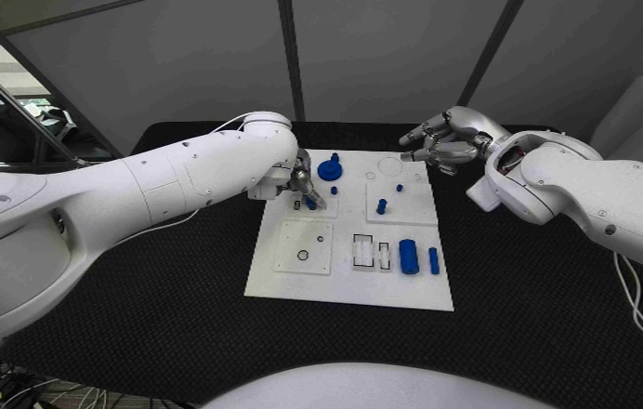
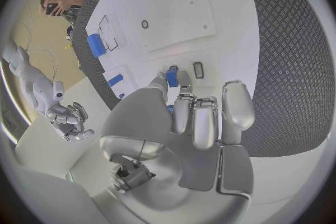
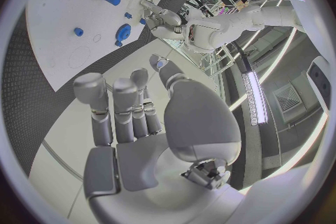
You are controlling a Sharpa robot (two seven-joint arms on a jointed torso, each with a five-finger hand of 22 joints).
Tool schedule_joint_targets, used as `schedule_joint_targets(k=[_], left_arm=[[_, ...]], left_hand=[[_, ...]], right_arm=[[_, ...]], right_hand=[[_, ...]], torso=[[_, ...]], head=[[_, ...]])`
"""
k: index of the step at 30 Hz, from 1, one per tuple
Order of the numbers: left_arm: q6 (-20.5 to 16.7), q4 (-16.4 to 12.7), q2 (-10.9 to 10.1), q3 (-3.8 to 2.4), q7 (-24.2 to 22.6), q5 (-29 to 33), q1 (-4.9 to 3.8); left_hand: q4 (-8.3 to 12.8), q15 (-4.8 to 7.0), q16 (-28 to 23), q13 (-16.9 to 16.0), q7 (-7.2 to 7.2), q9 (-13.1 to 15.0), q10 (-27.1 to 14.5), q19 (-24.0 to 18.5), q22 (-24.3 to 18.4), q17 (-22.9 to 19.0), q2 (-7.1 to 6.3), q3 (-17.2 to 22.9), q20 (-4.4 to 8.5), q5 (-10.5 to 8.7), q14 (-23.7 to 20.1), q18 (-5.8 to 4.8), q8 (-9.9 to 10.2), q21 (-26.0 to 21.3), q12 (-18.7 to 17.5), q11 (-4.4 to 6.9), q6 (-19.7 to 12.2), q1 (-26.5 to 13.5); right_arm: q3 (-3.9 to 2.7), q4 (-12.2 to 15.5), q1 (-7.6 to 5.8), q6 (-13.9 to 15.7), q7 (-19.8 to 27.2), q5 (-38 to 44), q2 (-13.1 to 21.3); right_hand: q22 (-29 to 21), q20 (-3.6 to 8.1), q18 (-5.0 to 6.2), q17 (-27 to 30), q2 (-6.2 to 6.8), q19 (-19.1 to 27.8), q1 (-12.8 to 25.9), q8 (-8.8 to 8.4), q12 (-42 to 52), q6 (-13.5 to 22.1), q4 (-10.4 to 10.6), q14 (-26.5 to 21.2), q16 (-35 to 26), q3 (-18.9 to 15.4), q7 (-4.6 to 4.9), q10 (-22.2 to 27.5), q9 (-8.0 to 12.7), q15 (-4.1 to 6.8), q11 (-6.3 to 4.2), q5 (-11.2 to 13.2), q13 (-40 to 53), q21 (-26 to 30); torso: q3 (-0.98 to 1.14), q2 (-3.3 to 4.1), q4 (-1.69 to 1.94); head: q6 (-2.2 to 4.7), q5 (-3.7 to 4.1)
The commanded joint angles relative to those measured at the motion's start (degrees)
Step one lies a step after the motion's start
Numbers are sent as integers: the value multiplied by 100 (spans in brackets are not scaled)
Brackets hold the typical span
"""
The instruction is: Assemble the parts on the task board
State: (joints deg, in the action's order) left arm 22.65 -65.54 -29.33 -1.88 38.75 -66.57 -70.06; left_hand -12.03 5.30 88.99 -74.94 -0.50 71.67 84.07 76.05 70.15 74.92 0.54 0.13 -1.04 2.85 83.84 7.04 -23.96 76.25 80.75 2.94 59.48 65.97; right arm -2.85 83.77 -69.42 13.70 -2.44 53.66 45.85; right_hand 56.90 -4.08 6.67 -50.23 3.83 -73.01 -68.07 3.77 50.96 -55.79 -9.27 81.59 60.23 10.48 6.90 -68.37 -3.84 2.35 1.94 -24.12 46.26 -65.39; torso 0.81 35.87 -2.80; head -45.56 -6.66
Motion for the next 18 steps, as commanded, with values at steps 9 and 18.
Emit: schedule_joint_targets(k=[9, 18], left_arm=[[81, 16, 31, 0, -22, -36, -11], [178, 25, 34, 2, 1, -36, -11]], left_hand=[[-17, 31, 10, -1259, -11, 6, 374, 28, 1, 1399, -12, -44, 8, -8, 587, -216, 34, -16, 9, -12, 39, -58], [-8, 30, 17, -1260, -7, 7, 375, 27, 2, 1407, -6, -43, 7, -7, 589, -215, 42, -19, 13, -10, 37, -20]], right_arm=[[-5, 15, -12, -12, 33, 10, 6], [-5, 21, -12, -12, 30, 10, 12]], right_hand=[[-8, 11, 33, 8, -1, -10, 60, -11, -14, 53, 2, 28, -29, 43, -6, 46, 3, 4, -10, -11, -7, 32], [-8, 11, 33, 8, -1, -10, 60, -11, -14, 53, 2, 28, -29, 43, -6, 46, 3, 4, -10, -11, -7, 32]], torso=[[1, 1, -1], [-2, 3, 2]], head=[[3, 7], [5, 9]])
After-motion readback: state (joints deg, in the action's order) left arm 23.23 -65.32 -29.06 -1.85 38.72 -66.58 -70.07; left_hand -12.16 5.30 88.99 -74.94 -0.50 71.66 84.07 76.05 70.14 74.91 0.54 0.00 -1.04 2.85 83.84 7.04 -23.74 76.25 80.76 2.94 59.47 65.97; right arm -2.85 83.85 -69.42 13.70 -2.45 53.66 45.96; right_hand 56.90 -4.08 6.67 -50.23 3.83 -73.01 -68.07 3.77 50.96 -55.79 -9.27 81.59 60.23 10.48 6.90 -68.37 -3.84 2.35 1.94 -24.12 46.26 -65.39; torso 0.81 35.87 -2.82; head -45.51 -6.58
